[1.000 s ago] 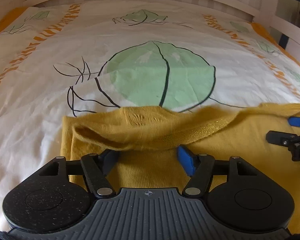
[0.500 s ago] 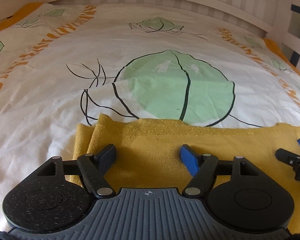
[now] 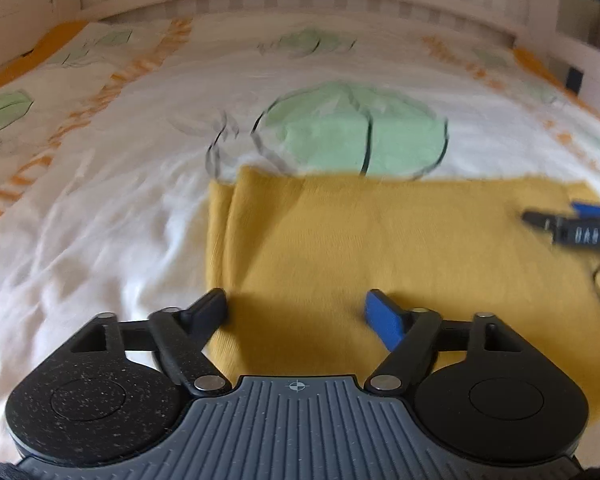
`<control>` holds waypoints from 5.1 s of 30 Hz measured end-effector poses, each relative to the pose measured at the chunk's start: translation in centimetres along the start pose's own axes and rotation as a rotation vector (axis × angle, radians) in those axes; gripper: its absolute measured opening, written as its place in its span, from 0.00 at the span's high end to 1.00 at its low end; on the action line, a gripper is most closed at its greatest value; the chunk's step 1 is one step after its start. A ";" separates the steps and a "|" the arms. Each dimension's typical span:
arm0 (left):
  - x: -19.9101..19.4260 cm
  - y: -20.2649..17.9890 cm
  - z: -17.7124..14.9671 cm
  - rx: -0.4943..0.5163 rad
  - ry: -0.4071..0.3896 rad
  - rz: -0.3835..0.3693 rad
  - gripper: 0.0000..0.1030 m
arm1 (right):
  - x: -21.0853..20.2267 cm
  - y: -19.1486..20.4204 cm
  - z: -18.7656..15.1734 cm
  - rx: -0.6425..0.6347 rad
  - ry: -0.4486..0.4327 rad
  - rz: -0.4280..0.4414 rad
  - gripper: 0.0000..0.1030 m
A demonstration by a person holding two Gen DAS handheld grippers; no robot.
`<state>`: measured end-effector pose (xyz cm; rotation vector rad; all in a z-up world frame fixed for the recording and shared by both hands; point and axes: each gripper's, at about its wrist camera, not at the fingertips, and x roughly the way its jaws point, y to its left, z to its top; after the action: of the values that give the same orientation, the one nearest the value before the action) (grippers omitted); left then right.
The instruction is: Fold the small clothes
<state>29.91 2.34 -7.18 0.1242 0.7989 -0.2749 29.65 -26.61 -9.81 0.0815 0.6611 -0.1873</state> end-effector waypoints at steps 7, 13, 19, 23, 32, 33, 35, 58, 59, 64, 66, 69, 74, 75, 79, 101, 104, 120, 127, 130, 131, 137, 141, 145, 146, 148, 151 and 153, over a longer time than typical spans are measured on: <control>-2.1 3.1 -0.6 -0.131 0.106 -0.054 0.25 | 0.0 0.0 0.0 -0.001 0.002 -0.002 0.00; -5.1 3.6 1.3 -0.157 -0.010 -0.002 0.25 | -0.1 0.2 0.2 -0.008 0.012 -0.008 0.00; -5.2 2.6 2.5 -0.177 -0.126 0.164 0.25 | -0.1 0.3 1.2 -0.020 0.064 -0.007 0.00; -3.9 2.8 2.6 -0.180 -0.060 0.097 0.25 | -1.0 1.2 2.6 -0.049 0.113 -0.037 0.00; -3.1 3.7 3.2 -0.247 0.055 0.009 0.25 | -1.9 7.1 3.7 -0.107 0.090 -0.032 0.00; -3.1 3.6 3.1 -0.240 0.057 0.019 0.25 | -1.5 7.8 3.3 -0.136 0.107 -0.051 0.00; -2.9 3.7 3.1 -0.242 0.073 0.016 0.25 | -0.4 9.1 2.3 -0.197 0.156 -0.082 0.00; -3.3 3.5 3.3 -0.258 0.088 -0.069 0.25 | -7.7 -6.5 2.5 0.280 0.162 0.103 0.00; -3.1 3.4 3.2 -0.254 0.093 -0.068 0.25 | -8.0 -8.1 2.0 0.325 0.168 0.102 0.00; -2.5 3.0 2.7 -0.243 0.119 -0.069 0.25 | -8.3 -13.2 -0.6 0.463 0.231 0.150 0.00; -2.2 2.9 2.5 -0.240 0.131 -0.069 0.25 | -7.8 -14.4 -1.8 0.517 0.255 0.223 0.00; -1.9 2.7 2.3 -0.238 0.145 -0.070 0.25 | -7.1 -15.2 -2.8 0.563 0.235 0.326 0.00; -1.6 2.6 2.2 -0.237 0.156 -0.076 0.25 | -5.4 -16.3 -3.5 0.685 0.198 0.505 0.00; -1.5 2.6 2.2 -0.237 0.157 -0.076 0.25 | -5.0 -16.2 -3.4 0.682 0.200 0.531 0.00; -1.4 2.6 2.3 -0.247 0.160 -0.081 0.25 | -3.7 -15.4 -2.9 0.631 0.205 0.589 0.00; -1.8 4.1 2.5 -0.275 0.137 -0.054 0.25 | -5.5 -9.6 1.7 0.421 0.280 0.440 0.75; -2.4 5.0 2.9 -0.292 0.118 -0.050 0.25 | -7.2 -7.3 4.3 0.375 0.275 0.434 0.75; -4.7 10.6 4.1 -0.415 0.032 -0.031 0.25 | -2.9 12.0 7.8 0.204 0.415 0.506 0.76; -4.9 11.9 3.9 -0.433 0.028 -0.010 0.25 | -1.4 17.4 6.9 0.126 0.472 0.452 0.58; -5.0 12.1 3.9 -0.431 0.030 -0.004 0.25 | -1.7 17.7 7.5 0.163 0.454 0.500 0.51; -5.0 12.1 3.8 -0.428 0.031 -0.003 0.25 | -1.9 18.0 7.8 0.169 0.446 0.521 0.51; -4.8 12.0 3.7 -0.419 0.038 0.001 0.25 | -3.8 18.3 10.4 0.175 0.362 0.619 0.50; -4.6 11.8 3.6 -0.407 0.046 -0.004 0.25 | -4.9 17.5 11.1 0.132 0.307 0.606 0.43; -4.3 11.2 3.5 -0.387 0.058 -0.013 0.25 | -5.7 16.6 9.6 0.050 0.301 0.533 0.42; -4.2 11.0 3.5 -0.381 0.062 -0.019 0.25 | -6.2 16.5 8.8 0.016 0.298 0.524 0.42; -4.0 10.7 3.5 -0.373 0.069 -0.033 0.25 | -7.3 16.6 7.0 -0.066 0.291 0.521 0.42; -3.9 10.3 3.4 -0.366 0.078 -0.059 0.25 | -9.3 17.9 3.9 -0.219 0.279 0.540 0.42; -3.9 10.1 3.4 -0.362 0.080 -0.073 0.25 | -10.8 19.2 1.9 -0.314 0.246 0.558 0.42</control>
<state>32.63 12.06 -1.94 -0.2360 0.9218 -0.1910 26.26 -6.48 -1.36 -0.0158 0.8792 0.4709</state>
